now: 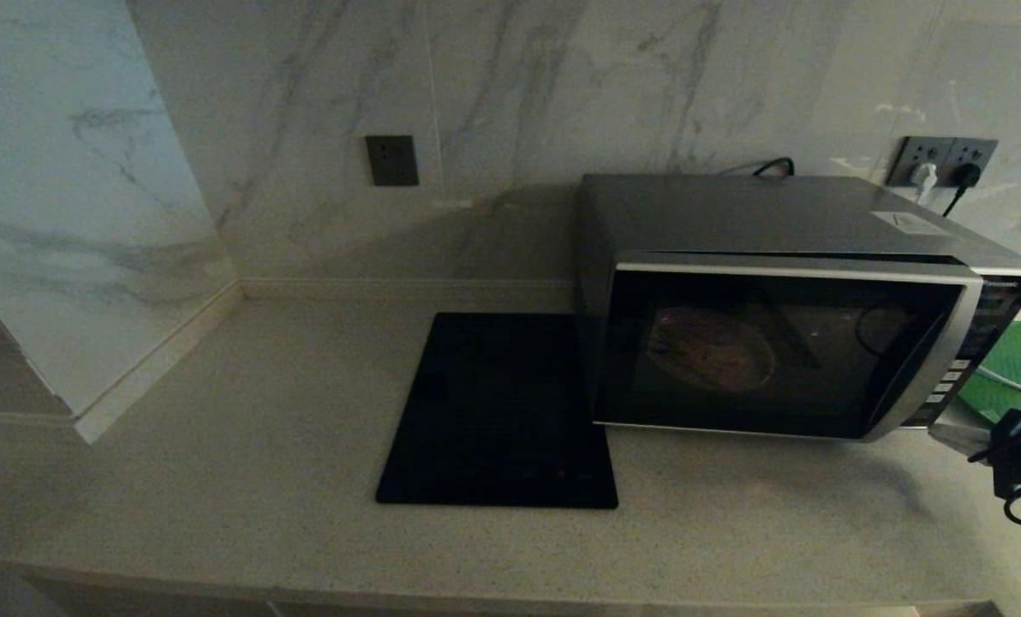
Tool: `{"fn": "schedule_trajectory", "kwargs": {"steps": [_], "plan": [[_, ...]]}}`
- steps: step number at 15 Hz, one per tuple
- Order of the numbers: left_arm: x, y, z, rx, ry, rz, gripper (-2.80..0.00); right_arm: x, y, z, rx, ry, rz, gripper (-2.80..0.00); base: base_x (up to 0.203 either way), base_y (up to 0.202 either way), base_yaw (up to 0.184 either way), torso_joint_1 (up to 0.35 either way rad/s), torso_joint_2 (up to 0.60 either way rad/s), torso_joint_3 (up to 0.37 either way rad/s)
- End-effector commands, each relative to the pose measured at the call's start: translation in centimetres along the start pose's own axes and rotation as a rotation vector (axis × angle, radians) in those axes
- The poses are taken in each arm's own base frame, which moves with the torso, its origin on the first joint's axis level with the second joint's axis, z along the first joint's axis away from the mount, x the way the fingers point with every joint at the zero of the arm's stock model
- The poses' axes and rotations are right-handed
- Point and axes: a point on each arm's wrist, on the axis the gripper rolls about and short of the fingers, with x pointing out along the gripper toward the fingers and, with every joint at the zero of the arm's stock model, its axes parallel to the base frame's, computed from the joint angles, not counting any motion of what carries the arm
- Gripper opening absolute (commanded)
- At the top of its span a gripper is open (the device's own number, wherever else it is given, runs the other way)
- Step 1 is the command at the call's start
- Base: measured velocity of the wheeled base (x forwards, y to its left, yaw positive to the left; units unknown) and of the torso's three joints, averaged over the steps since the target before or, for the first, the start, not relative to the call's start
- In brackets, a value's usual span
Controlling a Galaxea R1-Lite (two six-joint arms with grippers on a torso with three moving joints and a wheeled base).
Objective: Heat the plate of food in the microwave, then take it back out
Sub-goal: Open the microwave oven
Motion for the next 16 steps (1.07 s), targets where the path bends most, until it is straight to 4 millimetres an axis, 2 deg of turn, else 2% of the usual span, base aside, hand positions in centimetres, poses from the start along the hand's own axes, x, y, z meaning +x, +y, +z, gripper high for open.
{"fn": "schedule_trajectory", "kwargs": {"steps": [1,10,16], "plan": [[0.0,0.0,0.0,-0.001,-0.001,0.002,-2.80,0.3,0.3,0.2,-0.009,0.003,0.013,-2.80,0.000,0.000,0.000,0.000,0.00,0.000],[0.0,0.0,0.0,-0.001,0.001,0.001,-2.80,1.3,1.4,0.9,-0.040,0.006,0.039,-2.80,0.000,0.000,0.000,0.000,0.00,0.000],[0.0,0.0,0.0,-0.001,0.000,0.000,-2.80,2.4,0.7,1.3,-0.029,0.013,0.042,-2.80,0.000,0.000,0.000,0.000,0.00,0.000]]}}
